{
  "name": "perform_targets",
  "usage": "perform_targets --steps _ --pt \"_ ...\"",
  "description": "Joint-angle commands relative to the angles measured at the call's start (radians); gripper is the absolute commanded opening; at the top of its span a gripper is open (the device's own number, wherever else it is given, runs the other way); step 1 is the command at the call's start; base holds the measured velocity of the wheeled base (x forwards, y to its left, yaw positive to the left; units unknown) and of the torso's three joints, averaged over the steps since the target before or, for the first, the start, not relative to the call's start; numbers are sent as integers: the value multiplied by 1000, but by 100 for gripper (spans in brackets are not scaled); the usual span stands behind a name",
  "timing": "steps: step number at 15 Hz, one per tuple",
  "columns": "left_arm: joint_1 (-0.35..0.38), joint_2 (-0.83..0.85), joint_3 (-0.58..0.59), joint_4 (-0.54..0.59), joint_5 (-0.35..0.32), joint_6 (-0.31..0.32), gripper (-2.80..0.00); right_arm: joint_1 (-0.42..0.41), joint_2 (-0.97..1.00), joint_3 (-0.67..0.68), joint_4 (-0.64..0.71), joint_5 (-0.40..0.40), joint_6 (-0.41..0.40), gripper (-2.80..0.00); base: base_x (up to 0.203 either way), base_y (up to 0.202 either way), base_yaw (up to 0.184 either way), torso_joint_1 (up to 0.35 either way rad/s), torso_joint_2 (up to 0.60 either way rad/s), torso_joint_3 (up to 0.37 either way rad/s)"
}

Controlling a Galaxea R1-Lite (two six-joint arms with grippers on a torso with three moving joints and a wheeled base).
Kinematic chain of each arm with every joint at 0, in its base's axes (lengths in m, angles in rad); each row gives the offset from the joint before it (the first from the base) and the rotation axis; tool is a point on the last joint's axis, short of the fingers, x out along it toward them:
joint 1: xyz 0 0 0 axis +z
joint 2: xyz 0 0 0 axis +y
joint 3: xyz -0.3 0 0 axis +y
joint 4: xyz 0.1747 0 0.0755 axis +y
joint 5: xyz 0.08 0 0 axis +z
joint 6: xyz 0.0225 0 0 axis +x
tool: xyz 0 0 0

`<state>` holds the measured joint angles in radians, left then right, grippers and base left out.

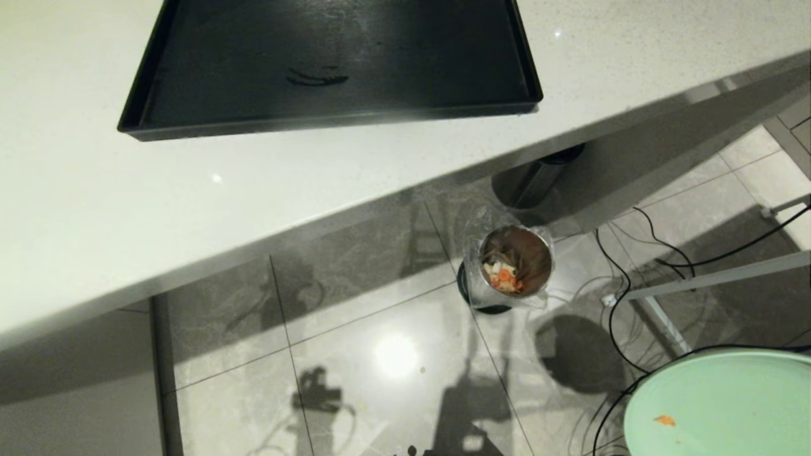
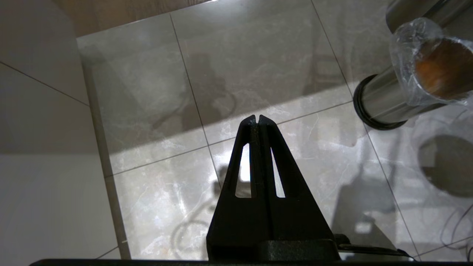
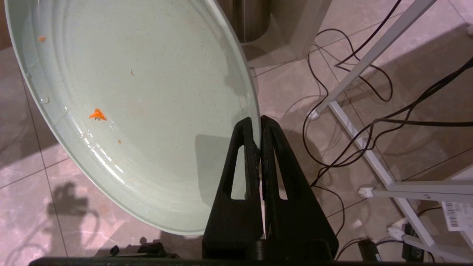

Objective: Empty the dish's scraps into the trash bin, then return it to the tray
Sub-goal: Put the plate back to the table

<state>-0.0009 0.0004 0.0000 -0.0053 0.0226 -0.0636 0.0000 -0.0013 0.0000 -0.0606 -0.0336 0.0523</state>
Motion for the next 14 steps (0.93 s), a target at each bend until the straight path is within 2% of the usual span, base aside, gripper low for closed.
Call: perform_targets --steps 1,3,6,11,14 --pt "-1 1 0 -1 0 -1 -280 0 1 0 -1 0 0 -280 0 0 0 188 -564 -359" --pt "1 1 0 -1 0 -1 -280 0 1 0 -1 0 0 -280 0 0 0 163 -450 -285" --pt "-1 1 0 -1 0 -1 -280 0 1 0 1 0 0 -280 0 0 0 51 -111 -76" --pt "1 1 0 -1 0 -2 -280 0 1 0 -1 -2 1 -280 0 0 0 0 0 0" --pt "-1 1 0 -1 0 -2 -280 0 1 0 -1 -2 1 -280 0 0 0 6 1 119"
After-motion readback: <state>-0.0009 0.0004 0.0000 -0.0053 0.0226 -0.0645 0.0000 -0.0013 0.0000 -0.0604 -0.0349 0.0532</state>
